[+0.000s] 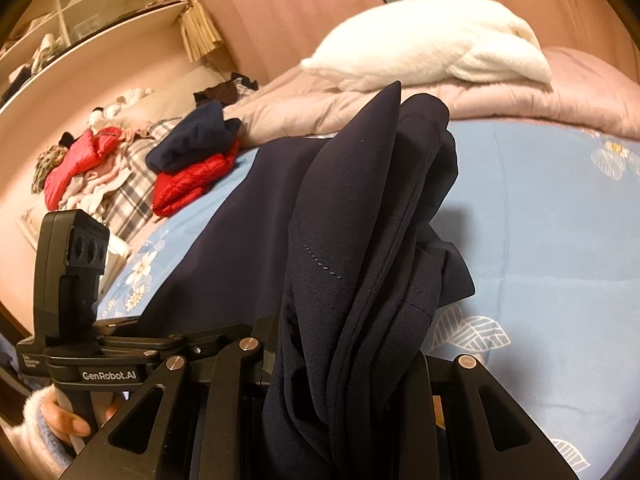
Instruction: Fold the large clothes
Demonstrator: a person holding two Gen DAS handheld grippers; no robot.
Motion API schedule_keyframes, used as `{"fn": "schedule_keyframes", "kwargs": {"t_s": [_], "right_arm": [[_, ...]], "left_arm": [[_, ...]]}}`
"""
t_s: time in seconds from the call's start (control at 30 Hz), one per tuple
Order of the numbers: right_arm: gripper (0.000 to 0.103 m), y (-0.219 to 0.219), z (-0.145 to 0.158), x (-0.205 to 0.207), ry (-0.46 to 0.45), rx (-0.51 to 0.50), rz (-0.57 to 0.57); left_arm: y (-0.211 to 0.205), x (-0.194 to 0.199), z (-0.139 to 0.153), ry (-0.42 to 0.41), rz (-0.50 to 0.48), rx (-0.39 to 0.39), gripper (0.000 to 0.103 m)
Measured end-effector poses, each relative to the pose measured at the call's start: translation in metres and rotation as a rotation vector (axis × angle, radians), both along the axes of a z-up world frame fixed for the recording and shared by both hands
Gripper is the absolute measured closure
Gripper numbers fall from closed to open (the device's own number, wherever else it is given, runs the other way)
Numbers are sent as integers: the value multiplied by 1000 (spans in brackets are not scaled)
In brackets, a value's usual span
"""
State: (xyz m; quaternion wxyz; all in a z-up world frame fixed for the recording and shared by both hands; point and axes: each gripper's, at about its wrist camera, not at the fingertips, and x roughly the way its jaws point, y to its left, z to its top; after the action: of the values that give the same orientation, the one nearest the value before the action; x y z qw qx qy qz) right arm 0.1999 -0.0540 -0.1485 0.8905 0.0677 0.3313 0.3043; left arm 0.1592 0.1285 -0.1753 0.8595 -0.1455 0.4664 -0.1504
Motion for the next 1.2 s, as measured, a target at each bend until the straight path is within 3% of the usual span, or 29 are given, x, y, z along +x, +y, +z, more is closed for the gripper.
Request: {"fn": "schedule_keyframes", "kwargs": {"t_s": [0.37, 0.5, 0.7, 0.83, 1.07, 1.2], "right_arm": [[62, -14, -20, 15, 123, 11, -59], [55, -23, -25, 15, 154, 28, -85], [54, -36, -29, 5, 164, 54, -102], [45, -43, -26, 1, 166, 61, -120], [44, -46, -10, -15, 84, -29, -173], [43, -44, 4, -32, -21, -103, -218]], "left_arm": [[0, -4, -3, 25, 12, 36, 36], [2, -11, -6, 9, 28, 70, 33], [7, -22, 0, -32, 61, 144, 29], [8, -38, 7, -63, 70, 208, 29], [6, -58, 7, -84, 68, 281, 29], [5, -72, 7, -84, 63, 298, 30]]}}
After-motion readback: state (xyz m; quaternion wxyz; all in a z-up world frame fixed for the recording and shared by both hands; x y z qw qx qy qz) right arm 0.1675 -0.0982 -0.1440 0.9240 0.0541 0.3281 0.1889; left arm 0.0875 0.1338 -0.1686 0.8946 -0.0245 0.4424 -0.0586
